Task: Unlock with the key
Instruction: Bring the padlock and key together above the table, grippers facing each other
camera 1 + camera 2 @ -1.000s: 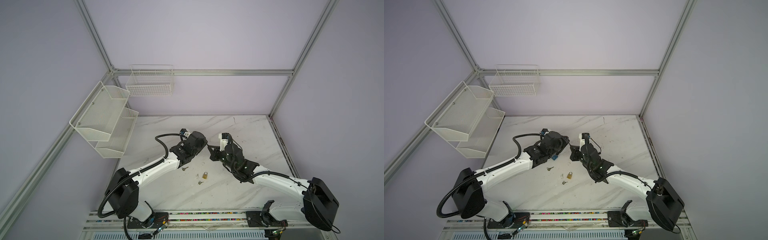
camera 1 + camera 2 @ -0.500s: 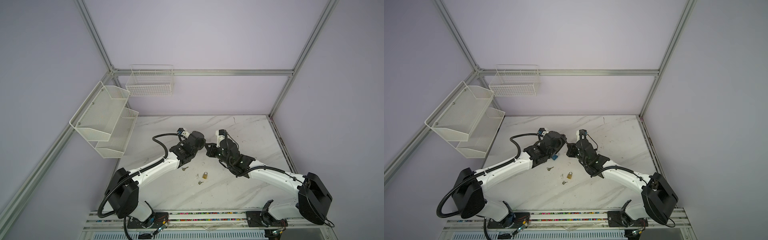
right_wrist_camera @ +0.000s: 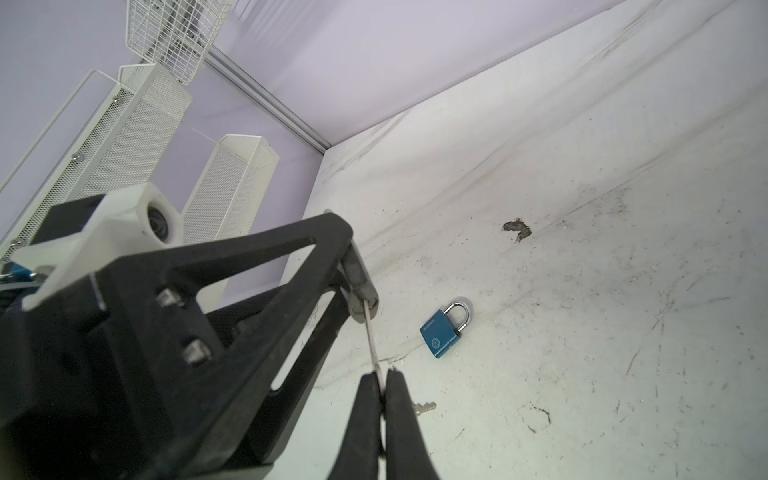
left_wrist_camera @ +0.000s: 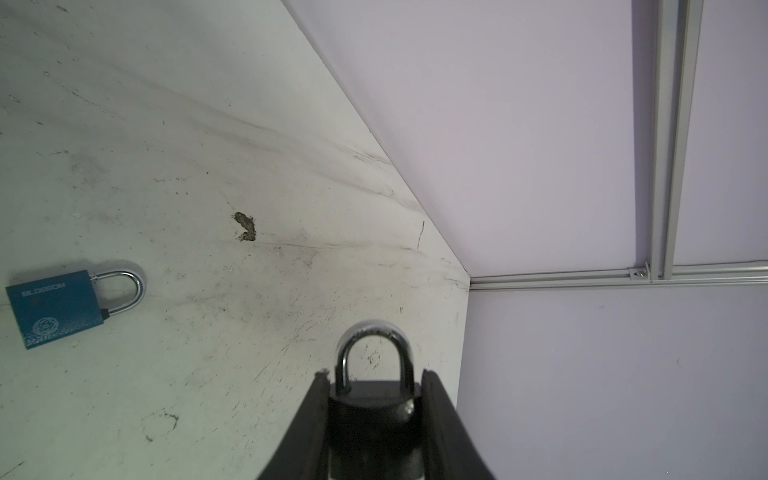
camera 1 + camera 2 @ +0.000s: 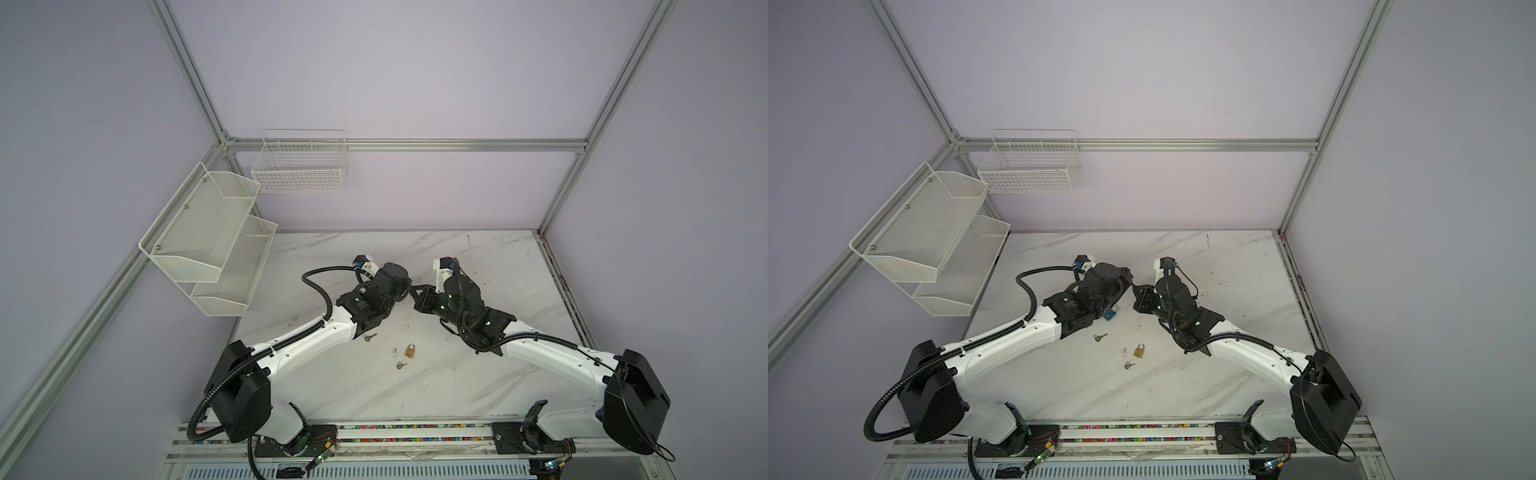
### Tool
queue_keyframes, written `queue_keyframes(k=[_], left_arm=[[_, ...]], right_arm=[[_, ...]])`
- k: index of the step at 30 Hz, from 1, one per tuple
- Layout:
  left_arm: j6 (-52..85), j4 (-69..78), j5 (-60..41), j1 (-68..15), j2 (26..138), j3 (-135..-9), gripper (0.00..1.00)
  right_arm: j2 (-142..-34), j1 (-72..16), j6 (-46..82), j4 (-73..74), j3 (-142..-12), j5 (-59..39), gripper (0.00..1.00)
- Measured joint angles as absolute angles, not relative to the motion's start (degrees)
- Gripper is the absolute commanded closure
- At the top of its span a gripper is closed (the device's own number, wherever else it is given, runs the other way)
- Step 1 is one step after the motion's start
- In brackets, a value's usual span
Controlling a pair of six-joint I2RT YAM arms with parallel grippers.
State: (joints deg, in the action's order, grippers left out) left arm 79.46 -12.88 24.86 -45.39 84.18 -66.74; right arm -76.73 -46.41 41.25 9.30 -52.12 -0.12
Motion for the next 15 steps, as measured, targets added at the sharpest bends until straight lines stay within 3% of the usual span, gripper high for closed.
queue_keyframes(k=[15], left_arm=[[79.5,-15.42,24.08,-45.98,82.96,-66.72,1.0]], right_arm=[[-74.76,-47.83,38.09,3.68,-53.15,3.6,1.0]])
